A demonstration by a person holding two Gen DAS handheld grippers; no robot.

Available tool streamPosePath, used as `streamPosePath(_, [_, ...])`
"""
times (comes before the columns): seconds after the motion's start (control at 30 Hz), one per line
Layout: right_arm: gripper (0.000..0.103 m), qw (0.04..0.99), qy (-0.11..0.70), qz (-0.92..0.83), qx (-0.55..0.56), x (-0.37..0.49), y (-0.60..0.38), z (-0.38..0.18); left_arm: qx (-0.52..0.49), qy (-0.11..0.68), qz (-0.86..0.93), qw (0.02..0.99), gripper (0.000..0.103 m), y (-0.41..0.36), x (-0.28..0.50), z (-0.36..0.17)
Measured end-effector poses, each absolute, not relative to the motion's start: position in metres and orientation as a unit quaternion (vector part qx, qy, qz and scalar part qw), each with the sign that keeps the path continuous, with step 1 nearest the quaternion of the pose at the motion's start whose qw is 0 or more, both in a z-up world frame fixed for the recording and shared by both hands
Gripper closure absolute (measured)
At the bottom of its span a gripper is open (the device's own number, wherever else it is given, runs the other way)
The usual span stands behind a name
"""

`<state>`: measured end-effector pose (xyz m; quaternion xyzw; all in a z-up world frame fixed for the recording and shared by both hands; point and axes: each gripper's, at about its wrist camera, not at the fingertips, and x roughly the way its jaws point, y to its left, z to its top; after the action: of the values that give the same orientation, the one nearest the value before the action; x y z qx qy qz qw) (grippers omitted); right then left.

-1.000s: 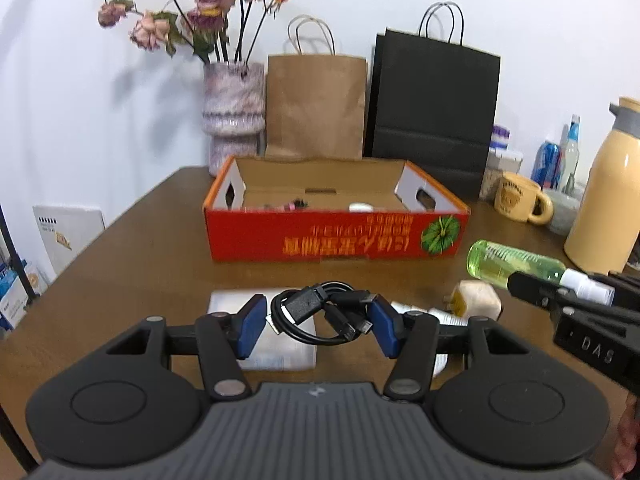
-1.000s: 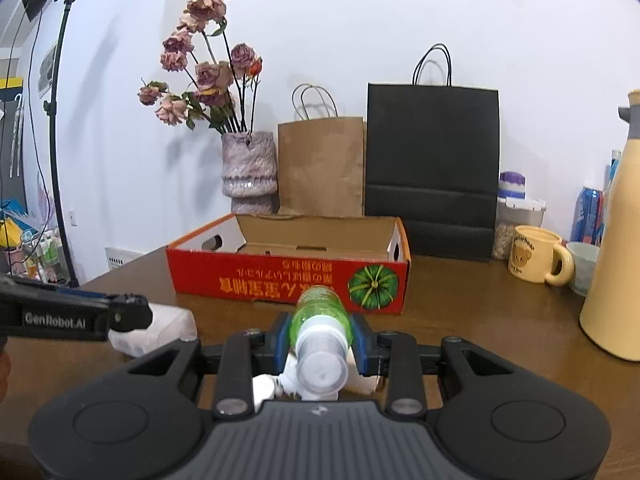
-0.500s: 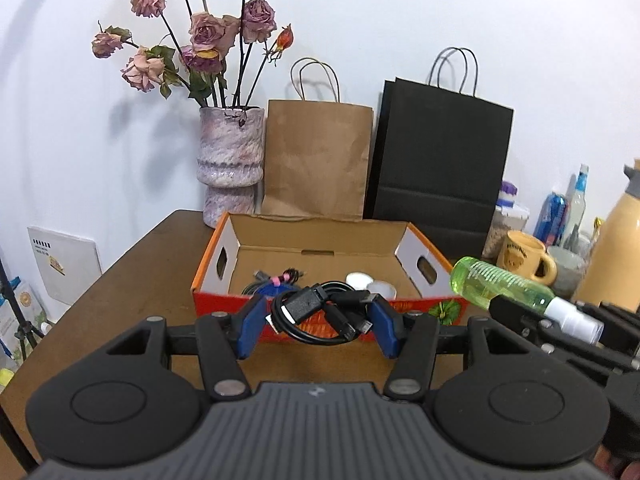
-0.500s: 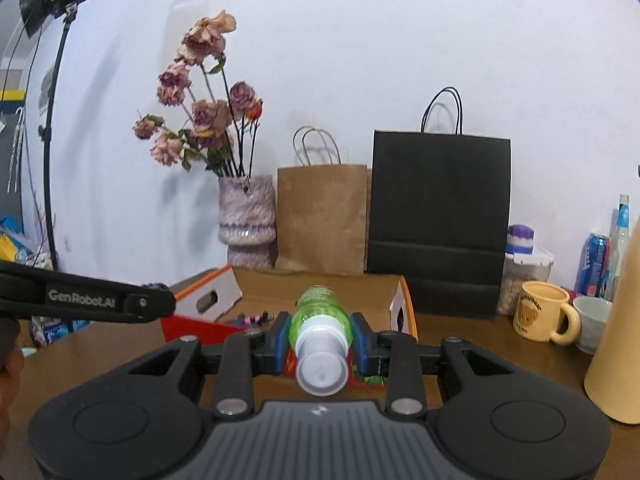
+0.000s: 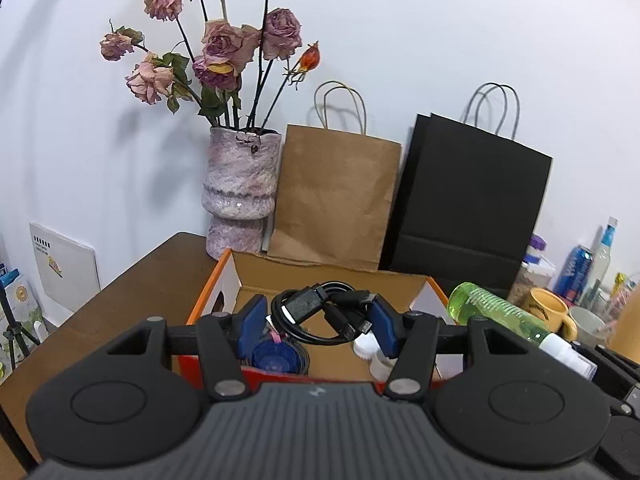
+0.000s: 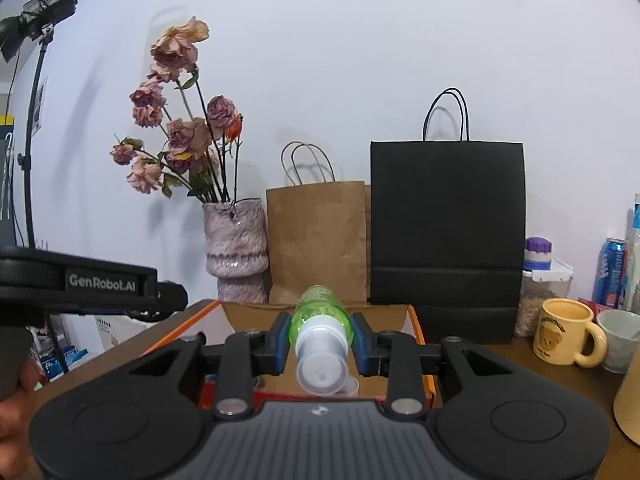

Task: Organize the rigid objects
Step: 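Carry the black cable and green bottle into the red box and release both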

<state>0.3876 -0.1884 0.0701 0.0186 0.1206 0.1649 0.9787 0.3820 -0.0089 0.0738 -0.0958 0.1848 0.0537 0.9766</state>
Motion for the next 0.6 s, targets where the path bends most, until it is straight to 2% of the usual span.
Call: streamPosePath(0.6, [0.073, 0.973, 0.155, 0.171, 0.018, 0.496, -0.169, 0.061, -0.094, 0.230, 0.087, 0.965, 0.046, 0.019, 0.481, 0.054])
